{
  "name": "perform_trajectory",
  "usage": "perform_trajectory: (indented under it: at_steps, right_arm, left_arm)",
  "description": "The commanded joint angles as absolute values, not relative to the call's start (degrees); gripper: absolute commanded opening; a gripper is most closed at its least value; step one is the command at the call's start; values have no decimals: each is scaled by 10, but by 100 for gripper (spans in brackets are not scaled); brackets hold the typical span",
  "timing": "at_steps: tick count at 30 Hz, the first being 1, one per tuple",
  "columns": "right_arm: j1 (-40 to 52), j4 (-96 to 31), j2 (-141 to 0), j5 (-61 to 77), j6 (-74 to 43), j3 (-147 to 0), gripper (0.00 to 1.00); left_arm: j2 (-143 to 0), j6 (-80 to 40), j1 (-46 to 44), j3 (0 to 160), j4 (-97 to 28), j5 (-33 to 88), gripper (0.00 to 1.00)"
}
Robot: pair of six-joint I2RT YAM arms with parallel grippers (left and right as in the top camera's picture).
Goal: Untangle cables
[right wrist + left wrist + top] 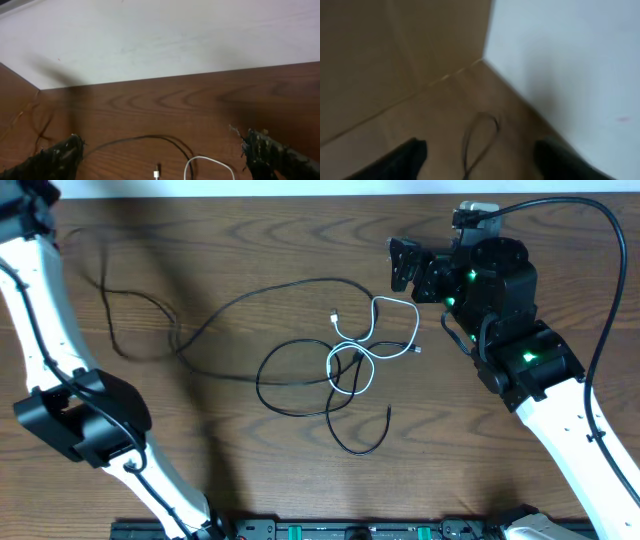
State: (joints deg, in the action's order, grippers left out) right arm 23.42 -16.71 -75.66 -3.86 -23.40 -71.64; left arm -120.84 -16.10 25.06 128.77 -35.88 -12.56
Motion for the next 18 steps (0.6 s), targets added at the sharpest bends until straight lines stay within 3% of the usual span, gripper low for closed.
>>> perform_trajectory:
  at_steps: [1,5,11,18]
  right_arm:
    - [233,-168,-761,-42,-224,-723,99]
    - [233,-170,-762,-39,-224,-723,99]
    - [233,-195,-762,-39,-224,-723,99]
    - [233,-203,-762,-34,-224,-723,99]
  left_arm:
    - [-1211,-133,266,1291,-390,-135,79]
    - [-1210,-133,266,1290,-442,-60,87]
    - [-1210,-134,257,1275,-601,153,89]
    - [-1210,-134,222,1200,-734,186,89]
